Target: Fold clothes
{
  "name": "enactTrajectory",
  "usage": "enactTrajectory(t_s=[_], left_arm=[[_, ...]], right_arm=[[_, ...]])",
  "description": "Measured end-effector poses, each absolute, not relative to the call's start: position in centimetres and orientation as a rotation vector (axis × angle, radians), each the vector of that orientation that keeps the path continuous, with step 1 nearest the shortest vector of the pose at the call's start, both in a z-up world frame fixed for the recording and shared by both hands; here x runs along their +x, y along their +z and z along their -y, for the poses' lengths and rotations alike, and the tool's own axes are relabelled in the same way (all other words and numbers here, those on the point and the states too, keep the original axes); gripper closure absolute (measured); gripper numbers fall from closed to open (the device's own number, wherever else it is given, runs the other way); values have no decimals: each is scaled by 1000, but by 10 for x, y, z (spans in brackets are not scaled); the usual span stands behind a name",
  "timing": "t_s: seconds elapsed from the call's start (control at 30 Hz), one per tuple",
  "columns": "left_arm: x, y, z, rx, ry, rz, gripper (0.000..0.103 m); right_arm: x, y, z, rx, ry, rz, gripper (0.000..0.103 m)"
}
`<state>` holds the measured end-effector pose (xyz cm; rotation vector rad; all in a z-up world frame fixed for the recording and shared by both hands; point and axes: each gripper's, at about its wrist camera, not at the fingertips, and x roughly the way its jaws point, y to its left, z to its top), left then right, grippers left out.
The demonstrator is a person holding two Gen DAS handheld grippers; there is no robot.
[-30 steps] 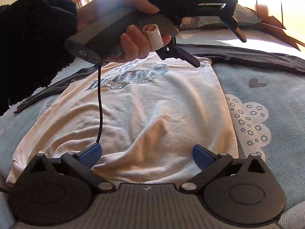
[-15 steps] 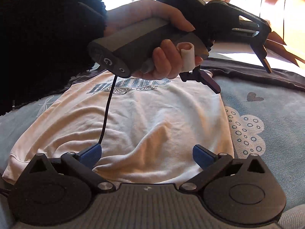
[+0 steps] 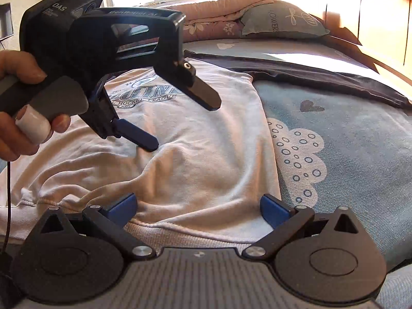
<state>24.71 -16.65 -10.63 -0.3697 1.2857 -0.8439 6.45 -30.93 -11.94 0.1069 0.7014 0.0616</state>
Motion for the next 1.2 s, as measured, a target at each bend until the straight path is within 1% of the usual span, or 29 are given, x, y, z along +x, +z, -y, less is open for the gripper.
enactTrajectory(t_s=[0.2, 0.27, 0.33, 0.43, 0.5, 0.67, 0.83, 0.97, 1.03, 1.2], left_arm=[[225, -84, 133, -354, -796, -1180, 1], [221, -84, 126, -313, -758, -1172, 1], [210, -88, 124, -193, -680, -1142, 1], [193, -92, 119, -100, -648, -1101, 1], [184, -90, 113, -104, -647, -1078, 1], [160, -82, 100, -29, -601, -975, 1], [154, -97, 77, -141, -605, -1012, 1], [150, -91, 57, -282, -613, -993, 1], [147, -87, 49, -303, -632, -961, 1], [143, -103, 27, -383, -636, -994, 1]], right_arm=[[64, -121, 304, 66, 54, -700, 0], [64, -120, 305, 74, 53, -700, 0], [64, -120, 305, 80, 50, -703, 0], [64, -118, 311, 127, 53, -702, 0], [63, -118, 315, 161, 60, -696, 0], [65, -119, 305, 102, 38, -710, 0], [69, -119, 296, 62, -2, -730, 0], [72, -118, 293, 72, -35, -739, 0], [74, -118, 291, 74, -53, -743, 0], [77, -117, 287, 81, -92, -750, 0]])
